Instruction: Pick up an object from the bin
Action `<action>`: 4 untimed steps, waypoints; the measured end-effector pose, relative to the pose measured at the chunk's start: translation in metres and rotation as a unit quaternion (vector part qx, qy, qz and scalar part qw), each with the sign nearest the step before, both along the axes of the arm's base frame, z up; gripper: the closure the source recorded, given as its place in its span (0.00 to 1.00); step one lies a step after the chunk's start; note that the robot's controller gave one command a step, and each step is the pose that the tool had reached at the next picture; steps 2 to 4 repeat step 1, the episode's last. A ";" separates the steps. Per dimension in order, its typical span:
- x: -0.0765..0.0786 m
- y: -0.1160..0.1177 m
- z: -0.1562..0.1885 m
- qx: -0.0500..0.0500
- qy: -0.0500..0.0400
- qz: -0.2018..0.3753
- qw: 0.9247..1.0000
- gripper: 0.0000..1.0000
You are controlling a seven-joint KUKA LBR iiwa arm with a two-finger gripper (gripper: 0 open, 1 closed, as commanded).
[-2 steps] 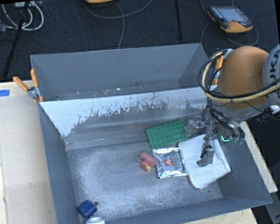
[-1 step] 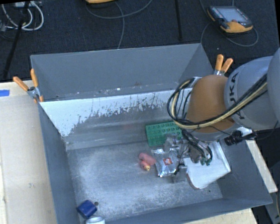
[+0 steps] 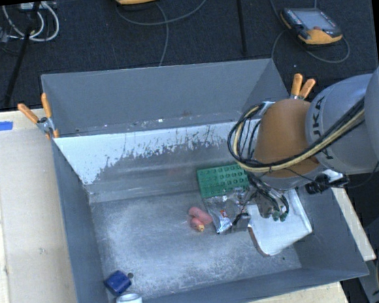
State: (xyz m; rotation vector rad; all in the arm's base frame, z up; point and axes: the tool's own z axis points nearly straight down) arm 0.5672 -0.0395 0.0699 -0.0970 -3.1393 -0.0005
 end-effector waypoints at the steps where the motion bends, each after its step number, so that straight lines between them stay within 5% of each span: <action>1: -0.021 0.029 0.136 0.000 -0.004 0.008 1.000 1.00; 4: -0.021 0.029 0.136 0.000 -0.004 0.008 1.000 1.00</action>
Offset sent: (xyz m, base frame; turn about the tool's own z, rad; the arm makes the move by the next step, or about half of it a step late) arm -0.0222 0.0279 0.1318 -0.0132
